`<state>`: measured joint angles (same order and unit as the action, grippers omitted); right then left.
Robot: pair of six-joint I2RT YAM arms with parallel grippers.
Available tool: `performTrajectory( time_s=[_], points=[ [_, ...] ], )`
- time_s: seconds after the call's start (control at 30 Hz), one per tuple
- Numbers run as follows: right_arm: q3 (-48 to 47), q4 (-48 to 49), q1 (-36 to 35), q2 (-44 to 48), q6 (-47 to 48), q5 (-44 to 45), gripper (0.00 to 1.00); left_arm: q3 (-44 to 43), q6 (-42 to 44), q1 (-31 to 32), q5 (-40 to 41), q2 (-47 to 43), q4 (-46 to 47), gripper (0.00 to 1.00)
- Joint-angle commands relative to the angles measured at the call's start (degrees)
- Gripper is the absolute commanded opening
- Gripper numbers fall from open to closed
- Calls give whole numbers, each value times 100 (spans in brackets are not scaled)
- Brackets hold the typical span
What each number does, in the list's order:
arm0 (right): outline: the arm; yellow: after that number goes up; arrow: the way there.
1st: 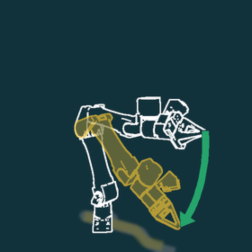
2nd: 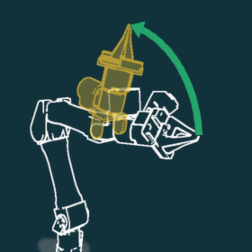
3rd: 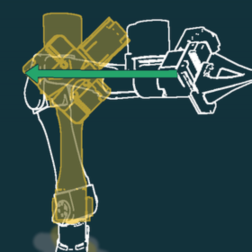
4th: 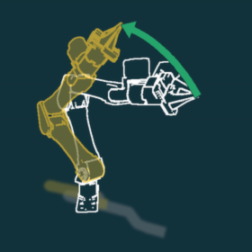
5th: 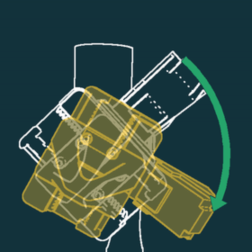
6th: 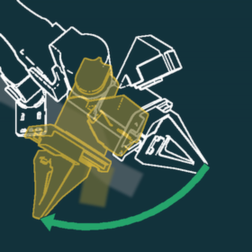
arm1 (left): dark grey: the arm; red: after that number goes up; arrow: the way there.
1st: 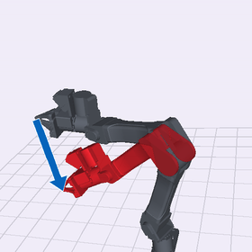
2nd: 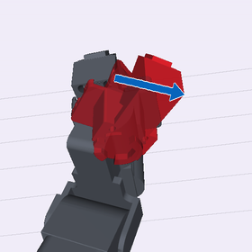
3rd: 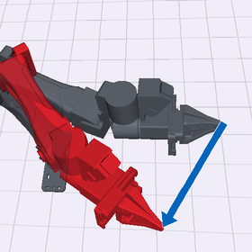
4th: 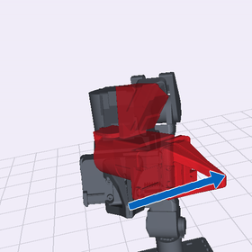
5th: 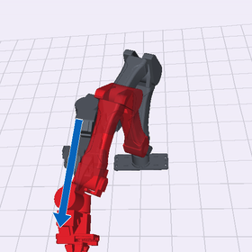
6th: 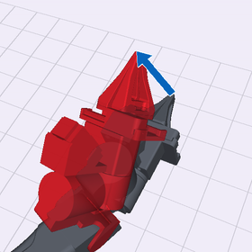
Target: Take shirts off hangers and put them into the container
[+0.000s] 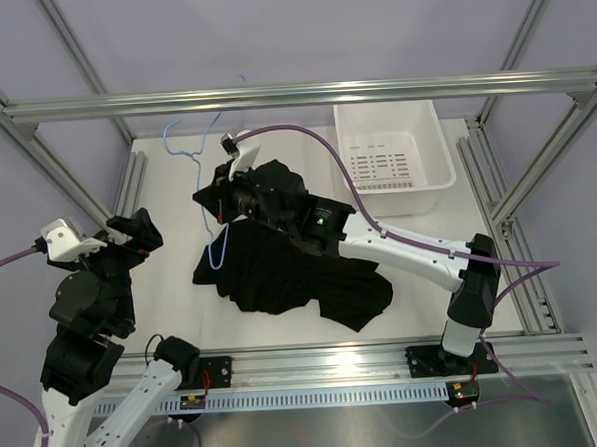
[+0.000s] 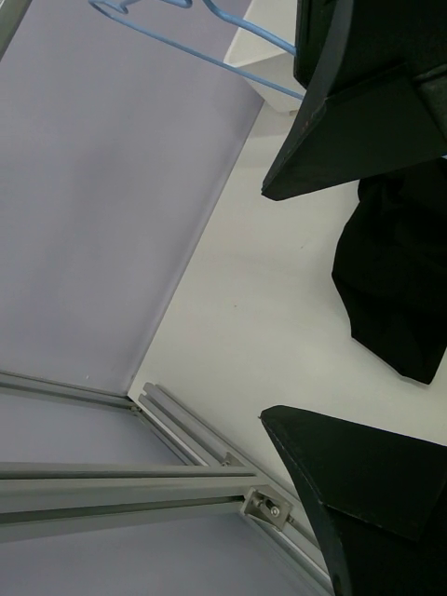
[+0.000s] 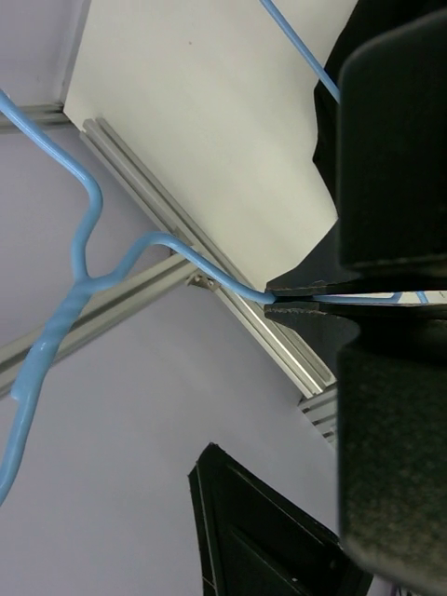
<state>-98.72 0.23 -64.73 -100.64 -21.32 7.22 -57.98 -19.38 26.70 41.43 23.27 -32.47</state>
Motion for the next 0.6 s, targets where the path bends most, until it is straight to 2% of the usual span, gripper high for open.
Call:
performTrajectory(
  time_s=[0.0, 0.2, 0.4, 0.57],
  points=[
    [-437, 390, -22, 142, 181, 490, 0, -65, -66, 11, -65, -41, 250, 99],
    [-1034, 259, -31, -140, 234, 578, 0, -47, -40, 11, -47, -77, 232, 99],
    [-1667, -269, -13, -447, -3, 789, 0, -56, -14, 11, -30, -94, 232, 99],
    [-1484, -234, -13, -448, -381, 1236, 0, -21, -57, 11, -47, -138, 206, 99]
  ],
)
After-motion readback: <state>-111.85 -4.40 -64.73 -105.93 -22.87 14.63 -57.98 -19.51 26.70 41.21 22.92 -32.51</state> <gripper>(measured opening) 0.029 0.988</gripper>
